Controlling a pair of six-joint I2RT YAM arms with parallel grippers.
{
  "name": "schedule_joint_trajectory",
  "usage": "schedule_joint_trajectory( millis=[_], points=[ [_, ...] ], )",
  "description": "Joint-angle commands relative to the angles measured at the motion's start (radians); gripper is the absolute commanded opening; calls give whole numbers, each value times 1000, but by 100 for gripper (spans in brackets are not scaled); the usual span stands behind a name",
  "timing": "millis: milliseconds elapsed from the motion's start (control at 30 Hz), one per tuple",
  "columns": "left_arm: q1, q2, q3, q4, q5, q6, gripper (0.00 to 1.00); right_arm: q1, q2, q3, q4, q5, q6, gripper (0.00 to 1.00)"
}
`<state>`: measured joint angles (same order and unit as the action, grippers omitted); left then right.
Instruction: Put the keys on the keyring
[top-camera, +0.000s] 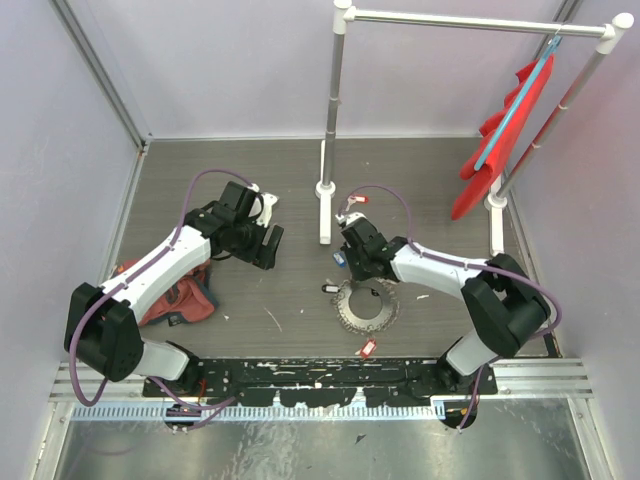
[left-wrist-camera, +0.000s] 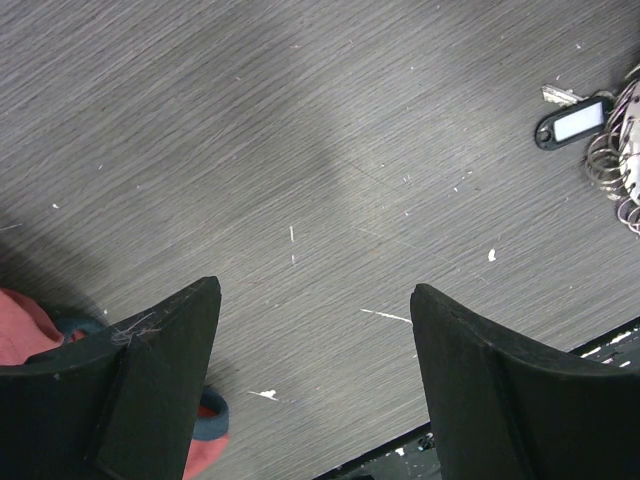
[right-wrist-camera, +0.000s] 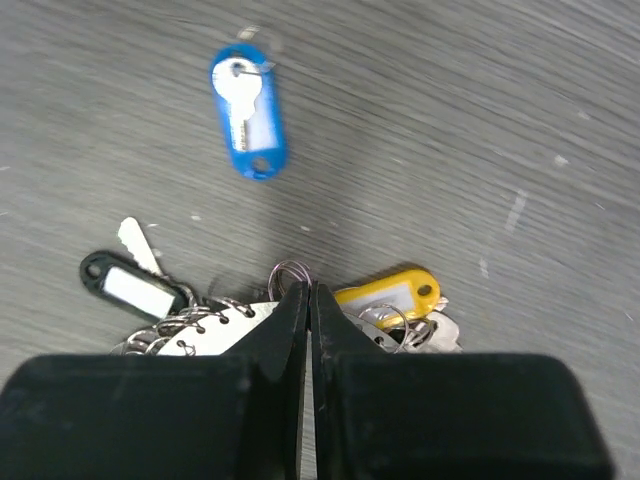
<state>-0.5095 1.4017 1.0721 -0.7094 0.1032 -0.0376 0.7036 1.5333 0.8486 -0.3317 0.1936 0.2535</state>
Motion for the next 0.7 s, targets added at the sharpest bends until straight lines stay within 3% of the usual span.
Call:
schedule_joint_trajectory(
  millis=[0,200,467,567,667],
  points=[
    [-3,3,29,-1,0,10,83,0,21,51,125,-237,-91,5],
    [-3,4,28,-1,-1,10,83,23,30,61,142,-466,-199,4],
    [-3,6,31,-2,3,10,83,65,20,59,136,-634,-290,8],
    [-3,5,30,-3,1,10,83,69,0,43,163,-688,-296,15],
    [-3,5,30,-3,1,10,83,70,-49,14,183,-571,-242,33]
  ],
)
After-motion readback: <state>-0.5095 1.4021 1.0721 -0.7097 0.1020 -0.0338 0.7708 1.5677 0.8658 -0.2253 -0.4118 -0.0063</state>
